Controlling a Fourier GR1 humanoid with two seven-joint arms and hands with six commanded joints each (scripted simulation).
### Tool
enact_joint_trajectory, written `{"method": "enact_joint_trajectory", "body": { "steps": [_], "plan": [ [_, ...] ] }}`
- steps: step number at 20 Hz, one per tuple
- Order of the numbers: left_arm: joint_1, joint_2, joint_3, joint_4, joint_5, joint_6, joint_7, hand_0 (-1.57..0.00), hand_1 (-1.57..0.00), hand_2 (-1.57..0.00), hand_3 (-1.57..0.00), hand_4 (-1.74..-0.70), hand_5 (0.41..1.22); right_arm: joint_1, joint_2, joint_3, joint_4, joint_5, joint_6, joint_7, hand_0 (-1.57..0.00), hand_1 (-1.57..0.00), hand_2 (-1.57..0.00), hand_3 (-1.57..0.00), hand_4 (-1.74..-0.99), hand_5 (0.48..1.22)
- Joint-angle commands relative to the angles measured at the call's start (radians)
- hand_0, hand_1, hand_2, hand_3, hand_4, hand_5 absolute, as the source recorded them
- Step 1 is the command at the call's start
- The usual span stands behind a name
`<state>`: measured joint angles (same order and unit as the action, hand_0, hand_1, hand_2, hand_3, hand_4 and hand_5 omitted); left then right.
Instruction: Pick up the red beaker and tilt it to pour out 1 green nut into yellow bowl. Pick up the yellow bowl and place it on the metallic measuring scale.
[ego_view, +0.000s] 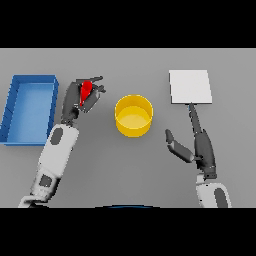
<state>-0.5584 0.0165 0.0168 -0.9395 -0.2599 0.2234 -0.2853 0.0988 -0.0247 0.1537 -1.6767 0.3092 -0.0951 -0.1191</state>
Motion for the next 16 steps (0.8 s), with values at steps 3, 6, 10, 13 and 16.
{"method": "enact_joint_trajectory", "body": {
  "steps": [3, 6, 10, 13, 16],
  "plan": [
    [-0.029, 0.066, -0.095, -0.046, -0.114, -0.023, 0.086, -1.55, -1.55, -1.55, -1.55, -1.73, 1.137, 0.002, -0.011, -0.002, -0.01, 0.005, 0.0, -0.006, 0.0, 0.0, 0.0, 0.0, -1.101, 0.658],
    [-0.06, 0.135, -0.188, -0.08, -0.217, -0.076, 0.155, -1.56, -1.56, -1.56, -1.55, -1.74, 1.132, 0.012, -0.007, 0.003, -0.013, 0.001, 0.005, -0.024, 0.0, 0.0, 0.0, 0.0, -1.092, 0.663],
    [-0.056, 0.17, -0.23, -0.117, -0.243, -0.119, 0.174, -1.56, -1.56, -1.56, -1.55, -1.74, 1.136, 0.007, -0.011, 0.0, -0.013, 0.001, 0.009, 0.006, 0.0, 0.0, 0.0, 0.0, -1.092, 0.664],
    [-0.133, 0.213, -0.316, -0.098, -0.348, -0.167, 0.243, -1.57, -1.57, -1.57, -1.56, -1.74, 1.152, 0.002, -0.006, 0.01, -0.015, 0.0, 0.017, -0.01, 0.0, 0.0, 0.0, 0.0, -1.086, 0.679],
    [-0.22, 0.242, -0.431, -0.061, -0.466, -0.237, 0.251, -1.57, -1.57, -1.57, -1.57, -1.74, 1.177, -0.002, -0.015, 0.005, -0.017, 0.003, 0.015, -0.022, 0.0, 0.0, 0.0, 0.0, -1.056, 0.692]
  ]
}}
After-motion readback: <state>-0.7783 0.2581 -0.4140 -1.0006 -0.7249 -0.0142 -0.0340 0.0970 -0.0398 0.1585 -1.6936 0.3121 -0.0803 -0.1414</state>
